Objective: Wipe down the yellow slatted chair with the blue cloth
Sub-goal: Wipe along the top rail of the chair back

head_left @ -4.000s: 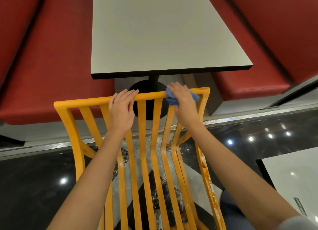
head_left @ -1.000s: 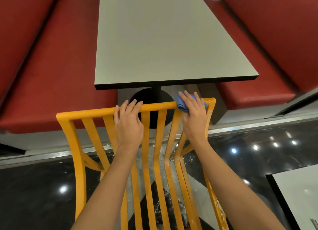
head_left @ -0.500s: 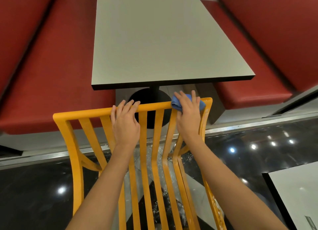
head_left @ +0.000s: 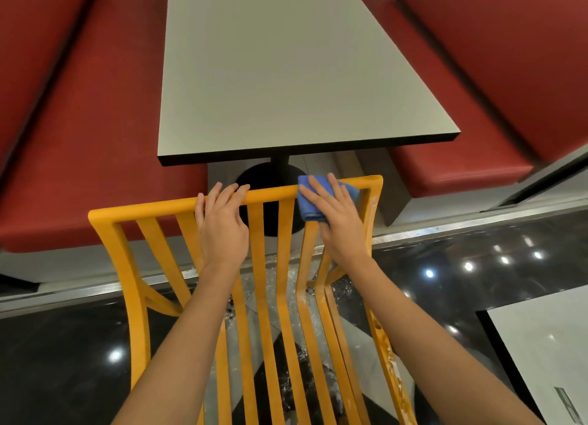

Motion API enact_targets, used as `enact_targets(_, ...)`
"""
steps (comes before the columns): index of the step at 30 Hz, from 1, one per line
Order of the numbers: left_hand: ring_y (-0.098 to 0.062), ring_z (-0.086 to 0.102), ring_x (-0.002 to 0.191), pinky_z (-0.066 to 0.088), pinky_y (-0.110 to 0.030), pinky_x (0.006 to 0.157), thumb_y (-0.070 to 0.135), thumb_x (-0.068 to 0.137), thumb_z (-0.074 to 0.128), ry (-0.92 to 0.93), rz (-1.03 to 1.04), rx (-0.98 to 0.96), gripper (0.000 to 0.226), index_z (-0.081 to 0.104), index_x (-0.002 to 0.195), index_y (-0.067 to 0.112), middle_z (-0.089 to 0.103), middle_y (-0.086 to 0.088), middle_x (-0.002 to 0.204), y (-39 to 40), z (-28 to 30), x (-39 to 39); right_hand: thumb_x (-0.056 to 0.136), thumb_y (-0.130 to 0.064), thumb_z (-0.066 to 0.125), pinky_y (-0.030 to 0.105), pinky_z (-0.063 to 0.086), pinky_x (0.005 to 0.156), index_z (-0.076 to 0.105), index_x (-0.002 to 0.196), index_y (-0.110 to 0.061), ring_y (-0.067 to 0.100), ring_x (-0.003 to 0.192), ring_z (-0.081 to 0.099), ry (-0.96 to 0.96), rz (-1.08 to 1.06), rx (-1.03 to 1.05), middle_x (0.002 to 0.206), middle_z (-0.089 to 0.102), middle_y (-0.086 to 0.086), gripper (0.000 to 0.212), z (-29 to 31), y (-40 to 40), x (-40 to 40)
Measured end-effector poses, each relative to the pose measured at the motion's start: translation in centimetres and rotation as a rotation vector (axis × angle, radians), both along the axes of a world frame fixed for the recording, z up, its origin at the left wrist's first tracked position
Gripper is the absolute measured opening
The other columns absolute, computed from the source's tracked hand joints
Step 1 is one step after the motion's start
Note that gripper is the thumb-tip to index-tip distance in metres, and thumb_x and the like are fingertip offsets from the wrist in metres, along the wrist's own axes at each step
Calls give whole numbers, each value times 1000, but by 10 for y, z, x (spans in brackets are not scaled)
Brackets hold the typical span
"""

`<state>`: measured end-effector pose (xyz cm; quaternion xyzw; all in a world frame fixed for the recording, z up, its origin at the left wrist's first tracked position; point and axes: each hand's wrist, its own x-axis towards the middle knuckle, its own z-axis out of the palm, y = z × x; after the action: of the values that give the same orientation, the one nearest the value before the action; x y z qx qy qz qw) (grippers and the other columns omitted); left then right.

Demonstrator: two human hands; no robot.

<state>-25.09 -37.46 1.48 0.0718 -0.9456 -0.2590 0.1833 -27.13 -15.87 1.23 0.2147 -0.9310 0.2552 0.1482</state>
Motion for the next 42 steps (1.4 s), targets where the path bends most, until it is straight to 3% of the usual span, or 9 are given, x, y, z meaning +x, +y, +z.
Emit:
enact_targets(6,-24,39,139,11,-44,122,-3,94,50,12,10,13,48,60,132,22,60,0,135,2,-2,-2,87,-1,55,47,8,120,58,130,-21,30,140,33,-196,-388,-30,133,59,1,48,23,11,-42)
enact_targets(11,-23,38,139,9,-42,122,-6,92,51,31,30,34,50,61,132,22,59,0,136,4,-5,-2,87,-16,55,40,35,98,64,115,-23,25,102,56,-282,-81,138,104,69,2,31,37,-27,-62)
enact_targets(16,-23,39,138,13,-44,121,-6,93,49,25,-2,-13,51,60,133,23,58,0,137,-2,-5,-1,83,-4,56,36,28,109,55,134,-30,15,125,48,-278,251,-47,131,61,-7,56,28,-23,-45)
enact_targets(20,-23,39,139,12,-42,121,-5,94,49,8,-25,-19,51,59,134,25,57,0,138,-6,-5,-1,93,-32,50,39,50,83,61,122,-29,11,89,61,-446,92,-77,100,68,-7,31,38,1,-68)
enact_targets(23,-22,38,139,10,-41,121,-6,94,48,3,0,6,51,60,133,25,58,1,137,-4,-3,-3,97,-39,48,40,42,88,60,122,-27,20,96,60,-425,81,136,102,68,-2,29,46,-37,-68)
enact_targets(28,-20,38,139,12,-40,120,-2,97,47,0,-40,-31,50,57,135,28,58,3,138,-9,-4,-2,94,-33,50,38,42,89,55,131,-34,16,104,58,-386,194,-14,115,67,-6,37,37,-31,-54)
enact_targets(33,-21,39,138,8,-39,120,8,100,49,-14,-34,72,39,61,132,28,60,2,135,-9,-2,-6,95,-35,51,32,38,65,58,83,-28,12,70,53,-666,22,56,77,59,-4,16,61,-28,-81)
enact_targets(39,-23,41,137,8,-41,120,6,98,51,-10,-9,103,38,64,128,25,63,0,132,-5,-4,-8,96,-31,51,31,28,58,45,62,-18,13,54,37,-794,117,147,58,42,-2,38,62,-81,-93)
enact_targets(42,-24,41,136,9,-41,119,7,99,50,-13,-37,103,38,64,128,26,63,0,131,-9,-3,-9,98,-28,51,30,26,59,41,61,-16,10,49,32,-884,132,-2,57,36,0,40,62,-71,-100)
